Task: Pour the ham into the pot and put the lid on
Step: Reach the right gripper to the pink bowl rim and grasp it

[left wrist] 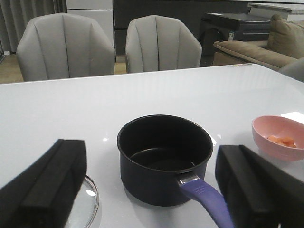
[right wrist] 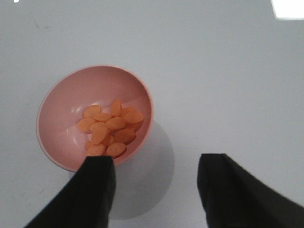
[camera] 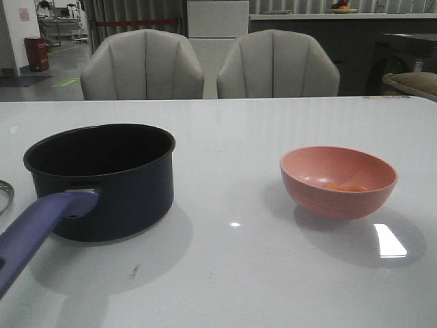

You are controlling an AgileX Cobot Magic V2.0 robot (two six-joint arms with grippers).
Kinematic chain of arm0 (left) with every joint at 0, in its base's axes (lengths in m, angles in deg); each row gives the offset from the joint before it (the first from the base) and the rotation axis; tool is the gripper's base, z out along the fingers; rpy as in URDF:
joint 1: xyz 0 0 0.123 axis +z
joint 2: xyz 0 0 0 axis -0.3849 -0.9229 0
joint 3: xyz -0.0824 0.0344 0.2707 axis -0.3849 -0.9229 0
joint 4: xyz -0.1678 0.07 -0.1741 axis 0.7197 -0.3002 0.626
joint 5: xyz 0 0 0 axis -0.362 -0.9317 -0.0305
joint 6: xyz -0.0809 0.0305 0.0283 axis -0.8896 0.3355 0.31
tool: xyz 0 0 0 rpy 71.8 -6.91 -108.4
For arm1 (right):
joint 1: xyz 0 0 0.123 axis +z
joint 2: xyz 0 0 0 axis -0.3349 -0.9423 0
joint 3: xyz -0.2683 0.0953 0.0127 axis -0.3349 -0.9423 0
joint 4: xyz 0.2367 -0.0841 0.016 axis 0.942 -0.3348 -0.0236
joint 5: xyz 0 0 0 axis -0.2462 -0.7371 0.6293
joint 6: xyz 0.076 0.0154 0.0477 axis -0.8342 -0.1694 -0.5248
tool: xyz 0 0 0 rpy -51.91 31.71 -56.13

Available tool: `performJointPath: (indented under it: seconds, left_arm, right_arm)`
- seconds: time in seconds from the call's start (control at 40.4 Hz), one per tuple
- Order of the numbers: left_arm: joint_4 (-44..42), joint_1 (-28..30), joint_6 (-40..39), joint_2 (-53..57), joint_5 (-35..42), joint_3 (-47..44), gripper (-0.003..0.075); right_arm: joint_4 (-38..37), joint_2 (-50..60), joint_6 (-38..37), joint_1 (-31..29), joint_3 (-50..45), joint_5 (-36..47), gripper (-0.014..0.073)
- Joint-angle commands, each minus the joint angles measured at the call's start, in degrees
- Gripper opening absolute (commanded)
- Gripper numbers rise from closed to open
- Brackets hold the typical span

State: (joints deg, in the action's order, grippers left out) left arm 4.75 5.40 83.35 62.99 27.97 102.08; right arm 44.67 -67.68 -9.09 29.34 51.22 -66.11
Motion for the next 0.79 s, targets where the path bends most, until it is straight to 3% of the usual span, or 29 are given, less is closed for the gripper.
performJointPath:
  seconds: [0.0, 0.347, 0.62, 0.694, 0.768]
  left_arm:
    - [0.72, -0.5, -0.18, -0.8, 4.04, 1.52, 0.0603]
    - [0.72, -0.5, -0.18, -0.8, 4.04, 1.52, 0.0603]
    - [0.72, -0.5, -0.18, -0.8, 4.04, 1.52, 0.0603]
    - [0.72, -0.5, -0.18, -0.8, 4.04, 1.52, 0.0603]
    - [0.72, -0.5, -0.18, -0.8, 4.04, 1.52, 0.0603]
  right_arm:
    - [0.4, -5.65, 0.53, 0.85, 6.06, 1.37, 0.0483]
    - [0.29, -26.5, 0.53, 0.79, 19.4, -1.35, 0.0483]
    - [0.41, -36.38, 0.53, 0.79, 24.87, -3.17, 0.0479]
    - [0.41, -38.15, 0.53, 0.79, 25.94, -4.27, 0.0426]
    - [0.55, -39.25, 0.53, 0.79, 26.7, -4.96, 0.0309]
